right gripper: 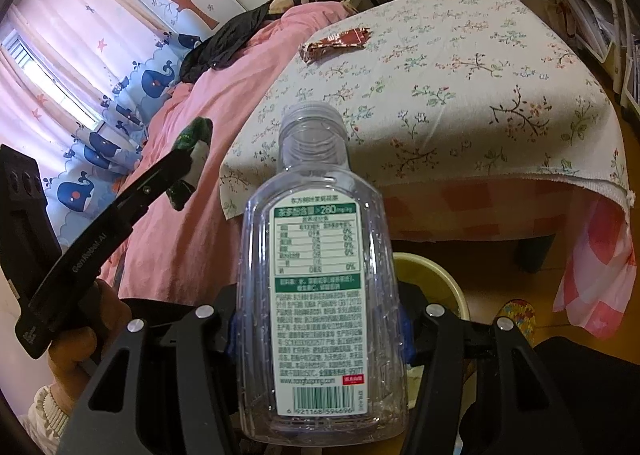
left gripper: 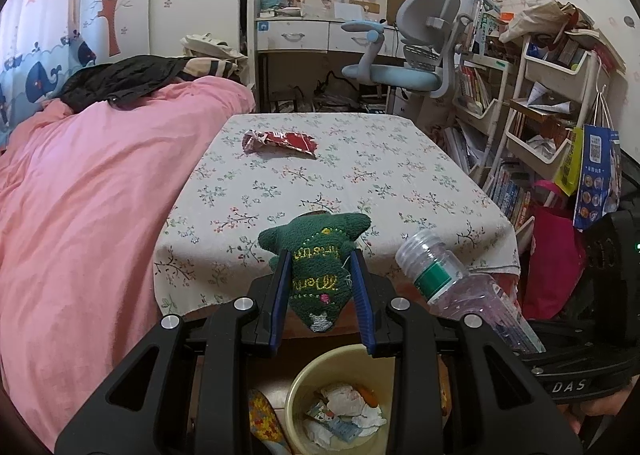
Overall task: Collect trash
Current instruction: 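Carry the green plush with the left tool while the right carries the bottle toward the bin, then open the left tool over the yellow bin while the right tool drops the bottle in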
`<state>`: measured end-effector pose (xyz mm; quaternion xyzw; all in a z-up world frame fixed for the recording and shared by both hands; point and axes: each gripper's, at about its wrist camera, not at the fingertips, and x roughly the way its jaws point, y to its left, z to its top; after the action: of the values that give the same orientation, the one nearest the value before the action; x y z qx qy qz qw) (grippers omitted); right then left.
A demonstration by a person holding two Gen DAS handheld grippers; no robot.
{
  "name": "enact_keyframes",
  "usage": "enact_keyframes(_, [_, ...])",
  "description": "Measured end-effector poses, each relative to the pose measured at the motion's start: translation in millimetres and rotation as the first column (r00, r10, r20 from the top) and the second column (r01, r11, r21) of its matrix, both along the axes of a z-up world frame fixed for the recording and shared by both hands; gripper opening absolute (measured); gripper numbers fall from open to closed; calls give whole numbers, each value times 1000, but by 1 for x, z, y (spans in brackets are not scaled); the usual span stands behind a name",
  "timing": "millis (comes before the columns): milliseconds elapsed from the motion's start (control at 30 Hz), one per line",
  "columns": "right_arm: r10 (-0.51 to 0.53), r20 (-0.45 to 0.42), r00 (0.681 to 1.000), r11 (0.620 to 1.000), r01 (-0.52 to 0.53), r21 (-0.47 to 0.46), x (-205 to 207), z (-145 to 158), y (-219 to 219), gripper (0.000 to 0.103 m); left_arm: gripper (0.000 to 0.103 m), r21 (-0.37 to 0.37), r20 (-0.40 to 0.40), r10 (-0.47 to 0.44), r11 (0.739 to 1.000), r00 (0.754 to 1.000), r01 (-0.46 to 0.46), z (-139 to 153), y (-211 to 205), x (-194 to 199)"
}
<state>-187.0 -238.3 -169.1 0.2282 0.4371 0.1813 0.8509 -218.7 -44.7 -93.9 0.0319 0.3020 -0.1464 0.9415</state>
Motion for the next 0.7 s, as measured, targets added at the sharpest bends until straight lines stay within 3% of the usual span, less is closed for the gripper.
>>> enact_keyframes(333, [30,-74,997,998,-33,-49,0,-15,12,55,28,20,-40,-22,1000,999,23,-9,-4,-7])
enact_keyframes(700, [21,-167,986,995,-37,-94,0,-35,12,55,28,6,-200,-14,1000,980,15,-38,2,-8])
